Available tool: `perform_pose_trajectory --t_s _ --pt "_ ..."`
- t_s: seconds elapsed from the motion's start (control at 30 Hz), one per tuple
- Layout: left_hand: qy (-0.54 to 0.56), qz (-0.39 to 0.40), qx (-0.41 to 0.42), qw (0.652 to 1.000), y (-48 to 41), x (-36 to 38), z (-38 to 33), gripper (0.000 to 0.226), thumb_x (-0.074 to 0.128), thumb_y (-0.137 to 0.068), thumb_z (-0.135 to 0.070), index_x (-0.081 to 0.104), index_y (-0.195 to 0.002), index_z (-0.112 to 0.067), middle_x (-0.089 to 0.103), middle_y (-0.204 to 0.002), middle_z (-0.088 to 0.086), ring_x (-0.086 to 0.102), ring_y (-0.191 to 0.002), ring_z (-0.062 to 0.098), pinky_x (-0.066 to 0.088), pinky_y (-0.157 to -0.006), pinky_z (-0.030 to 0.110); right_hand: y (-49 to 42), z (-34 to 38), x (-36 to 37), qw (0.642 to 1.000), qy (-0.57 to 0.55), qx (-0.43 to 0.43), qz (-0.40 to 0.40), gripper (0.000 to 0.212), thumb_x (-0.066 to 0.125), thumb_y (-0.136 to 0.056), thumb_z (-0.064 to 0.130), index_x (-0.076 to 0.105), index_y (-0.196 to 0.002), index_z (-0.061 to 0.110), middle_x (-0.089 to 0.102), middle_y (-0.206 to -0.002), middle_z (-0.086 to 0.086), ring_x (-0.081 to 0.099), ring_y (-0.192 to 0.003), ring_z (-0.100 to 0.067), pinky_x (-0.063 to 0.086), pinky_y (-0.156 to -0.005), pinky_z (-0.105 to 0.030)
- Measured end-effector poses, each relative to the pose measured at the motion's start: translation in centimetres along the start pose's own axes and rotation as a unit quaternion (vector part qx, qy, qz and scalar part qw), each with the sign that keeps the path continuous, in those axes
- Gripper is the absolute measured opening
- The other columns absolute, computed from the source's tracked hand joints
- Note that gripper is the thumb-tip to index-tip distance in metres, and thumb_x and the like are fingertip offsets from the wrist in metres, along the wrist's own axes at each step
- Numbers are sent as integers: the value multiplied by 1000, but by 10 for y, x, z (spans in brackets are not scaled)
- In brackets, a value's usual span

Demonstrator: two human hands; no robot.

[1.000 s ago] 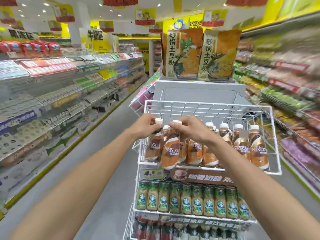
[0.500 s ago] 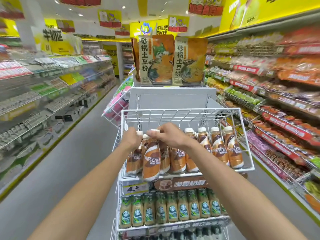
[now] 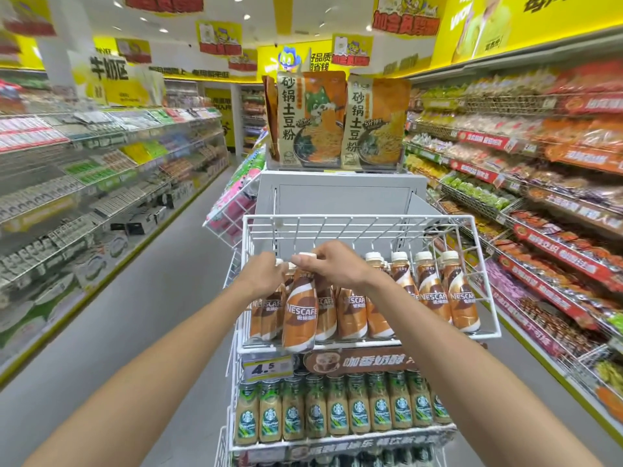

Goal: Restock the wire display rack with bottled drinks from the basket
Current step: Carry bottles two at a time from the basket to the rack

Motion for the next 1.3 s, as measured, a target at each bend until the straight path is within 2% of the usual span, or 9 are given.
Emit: perform_pose_trajectory --t_s 0.1,0.2,0.3,0.4,0.57,0.87,1.1,1.2,1.3 --pt "-85 -9 114 990 28 -33 -15 34 48 -104 -39 60 -109 -7 67 -113 12 64 -105 31 52 -88 46 -10 1 8 1000 11 16 17 69 71 -88 63 71 -80 -5 79 -78 -14 78 -72 -30 66 -76 -46" --pt "-123 -12 191 974 62 -57 -17 33 50 -103 -44 54 -109 -12 59 -109 -5 56 -104 21 47 -86 38 -24 6 15 997 72 21 29 57 68 -94 56 65 -65 7 68 -59 -1 65 -54 -20 55 -59 -32" --pt "-169 5 192 967 81 -61 0 37 46 -101 -56 37 -96 -20 44 -96 -7 45 -94 18 38 -80 32 -41 8 19 992 122 20 25 61 69 -93 58 68 -70 2 67 -61 -8 61 -56 -18 53 -60 -36" --pt "-186 19 166 968 89 -59 18 52 36 -97 -67 46 -99 -16 48 -102 -1 45 -97 19 44 -90 36 -54 8 19 987 162 17 5 60 73 -91 54 74 -83 -6 62 -65 -12 52 -61 -21 43 -61 -35" --pt "-192 31 147 970 96 -49 21 47 38 -100 -62 38 -88 -17 46 -98 2 41 -91 20 39 -84 35 -52 23 22 979 199 5 -37 37 64 -102 38 78 -114 6 79 -110 -11 73 -96 -26 58 -88 -37" --pt "-195 50 159 966 87 -46 -13 53 39 -100 -62 47 -90 -11 52 -102 7 47 -95 24 45 -90 43 7 42 -4 921 382 -51 -57 58 46 -106 53 59 -143 11 61 -146 -12 55 -136 -31 46 -111 -48" --pt "-236 68 227 942 89 9 -123 64 33 -99 -65 57 -110 -6 61 -119 10 55 -102 28 47 -96 44 119 -25 -76 866 495 28 -64 63 39 -104 63 51 -150 21 51 -153 -13 48 -141 -35 42 -116 -52" --pt "-232 90 272 930 101 58 -202 79 22 -91 -76 59 -105 -7 67 -109 15 61 -96 28 51 -95 45 200 -69 -130 847 515 106 -80 64 37 -102 67 55 -144 22 52 -152 -13 52 -137 -37 46 -111 -54" --pt "-227 111 332 909 130 121 -291 59 35 -100 -63 57 -95 -9 68 -105 17 63 -98 33 52 -90 42 310 -118 -190 840 496 194 -101 63 38 -103 64 50 -149 21 49 -153 -13 47 -140 -36 44 -112 -52"
Point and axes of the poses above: each hand's wrist, its own y-axis away from the middle knuckle, its own x-axis out of the palm, z = x × y, the point moved 8 cm from there along -y, towards the middle knuckle
